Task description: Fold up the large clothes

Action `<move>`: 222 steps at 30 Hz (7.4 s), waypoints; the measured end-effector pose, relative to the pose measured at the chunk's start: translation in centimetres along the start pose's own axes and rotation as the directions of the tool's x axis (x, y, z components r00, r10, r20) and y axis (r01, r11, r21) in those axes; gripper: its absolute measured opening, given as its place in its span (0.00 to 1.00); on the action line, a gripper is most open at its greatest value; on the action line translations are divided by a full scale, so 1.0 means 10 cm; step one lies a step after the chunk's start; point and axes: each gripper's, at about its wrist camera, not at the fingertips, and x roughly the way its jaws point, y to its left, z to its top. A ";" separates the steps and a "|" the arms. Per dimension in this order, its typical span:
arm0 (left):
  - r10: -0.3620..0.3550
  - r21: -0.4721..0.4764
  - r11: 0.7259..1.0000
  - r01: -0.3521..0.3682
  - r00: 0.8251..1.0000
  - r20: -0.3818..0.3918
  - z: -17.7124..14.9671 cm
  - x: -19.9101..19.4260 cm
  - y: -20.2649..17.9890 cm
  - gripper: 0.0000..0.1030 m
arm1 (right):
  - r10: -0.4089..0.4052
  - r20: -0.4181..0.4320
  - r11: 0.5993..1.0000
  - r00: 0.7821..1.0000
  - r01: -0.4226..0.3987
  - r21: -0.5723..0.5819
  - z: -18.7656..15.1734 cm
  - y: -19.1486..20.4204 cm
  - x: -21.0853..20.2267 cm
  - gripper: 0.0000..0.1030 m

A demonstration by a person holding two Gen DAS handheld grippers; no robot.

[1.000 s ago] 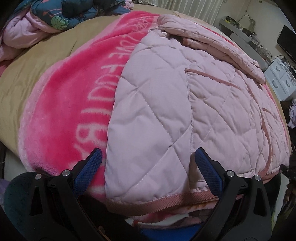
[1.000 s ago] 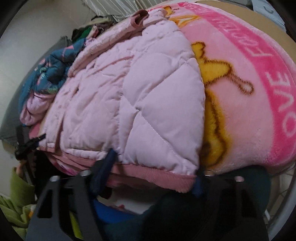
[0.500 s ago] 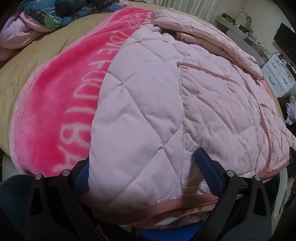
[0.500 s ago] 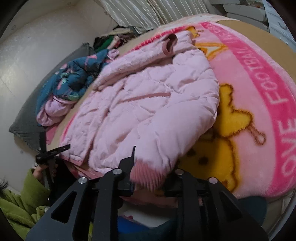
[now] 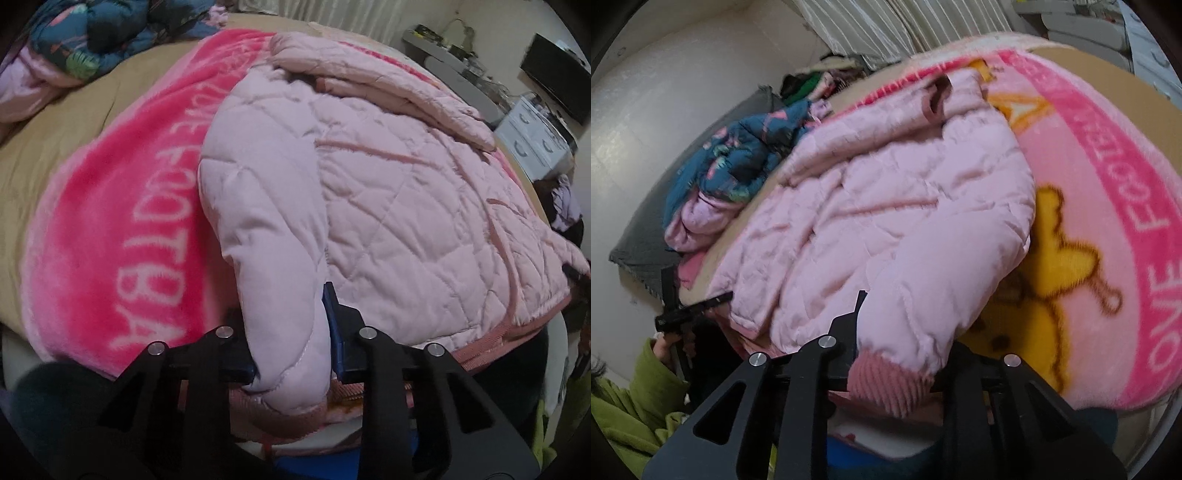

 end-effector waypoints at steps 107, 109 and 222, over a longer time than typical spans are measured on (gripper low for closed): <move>0.151 -0.039 0.988 -0.146 0.932 0.331 3.45 0.79 -0.26 0.17 | -0.006 0.235 0.996 0.972 -0.016 0.092 3.18 -0.67 1.28 0.84; 0.152 -0.038 0.988 -0.147 0.932 0.328 3.45 0.83 -0.27 0.19 | -0.073 0.196 0.997 0.978 0.073 0.011 3.08 -0.53 1.39 0.85; 0.146 -0.184 0.976 -0.117 0.977 0.153 2.27 0.82 -0.28 0.91 | -0.400 0.164 0.905 0.902 0.360 0.227 1.88 -0.74 1.08 0.96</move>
